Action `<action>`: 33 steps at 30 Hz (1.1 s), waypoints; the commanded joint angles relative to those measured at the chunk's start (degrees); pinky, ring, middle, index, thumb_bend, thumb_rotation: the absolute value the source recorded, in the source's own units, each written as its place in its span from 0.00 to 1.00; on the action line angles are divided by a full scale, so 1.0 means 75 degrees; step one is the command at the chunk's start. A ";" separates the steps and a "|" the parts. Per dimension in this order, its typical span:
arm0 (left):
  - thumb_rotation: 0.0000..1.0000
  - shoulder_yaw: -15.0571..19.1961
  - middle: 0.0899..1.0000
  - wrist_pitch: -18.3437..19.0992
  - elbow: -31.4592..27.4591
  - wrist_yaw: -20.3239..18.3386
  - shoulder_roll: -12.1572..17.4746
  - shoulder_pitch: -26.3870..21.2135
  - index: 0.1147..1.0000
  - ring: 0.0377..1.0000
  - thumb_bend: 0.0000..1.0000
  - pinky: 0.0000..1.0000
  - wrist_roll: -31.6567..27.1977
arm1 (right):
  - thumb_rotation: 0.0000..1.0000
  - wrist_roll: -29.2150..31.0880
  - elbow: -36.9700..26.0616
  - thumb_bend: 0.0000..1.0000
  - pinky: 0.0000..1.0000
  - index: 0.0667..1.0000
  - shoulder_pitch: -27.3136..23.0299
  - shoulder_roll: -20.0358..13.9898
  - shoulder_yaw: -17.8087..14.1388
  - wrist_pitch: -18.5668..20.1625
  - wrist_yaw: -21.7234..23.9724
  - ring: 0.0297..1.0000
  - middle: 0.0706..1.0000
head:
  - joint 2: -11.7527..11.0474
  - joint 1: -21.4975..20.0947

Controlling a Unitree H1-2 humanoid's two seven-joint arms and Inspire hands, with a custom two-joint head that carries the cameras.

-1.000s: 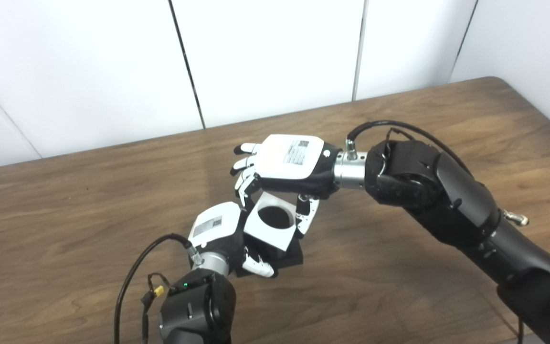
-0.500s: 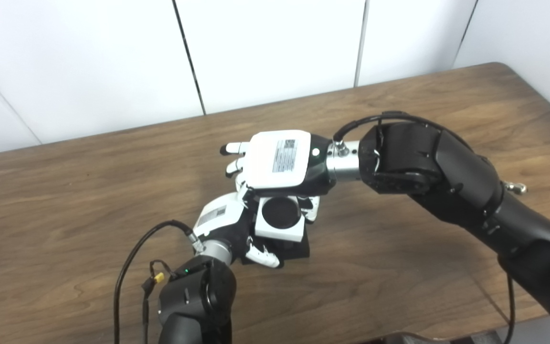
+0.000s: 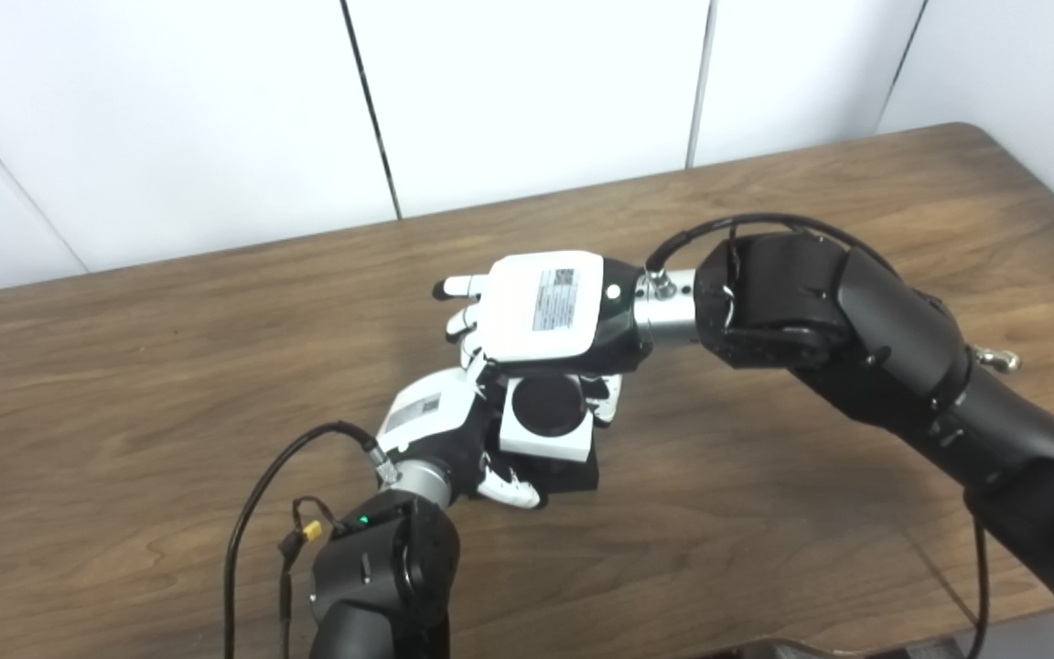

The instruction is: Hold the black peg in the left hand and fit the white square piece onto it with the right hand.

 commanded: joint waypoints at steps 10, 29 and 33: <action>0.47 -0.0061 0.88 -0.0188 -0.0256 -0.0981 -0.0194 -0.0317 0.85 0.96 0.81 1.00 0.0723 | 0.25 0.0483 0.0154 0.98 0.93 0.66 0.0150 -0.0030 -0.0257 0.0132 0.0179 0.87 0.77 | 0.0025 0.0103; 0.56 0.0149 0.96 -0.0381 -0.0426 -0.1402 -0.0357 -0.0293 0.97 1.00 1.00 1.00 0.0960 | 0.24 0.0811 0.0090 0.99 0.91 0.66 0.0242 -0.0015 -0.0630 0.0784 0.0350 0.87 0.75 | 0.0038 0.0233; 0.58 0.0309 0.98 -0.0338 -0.0616 -0.1613 -0.0430 -0.0398 0.99 1.00 1.00 1.00 0.1002 | 0.27 0.1241 0.0070 1.00 0.90 0.70 0.0090 0.0052 -0.0825 0.1246 0.0552 0.88 0.77 | 0.0037 0.0271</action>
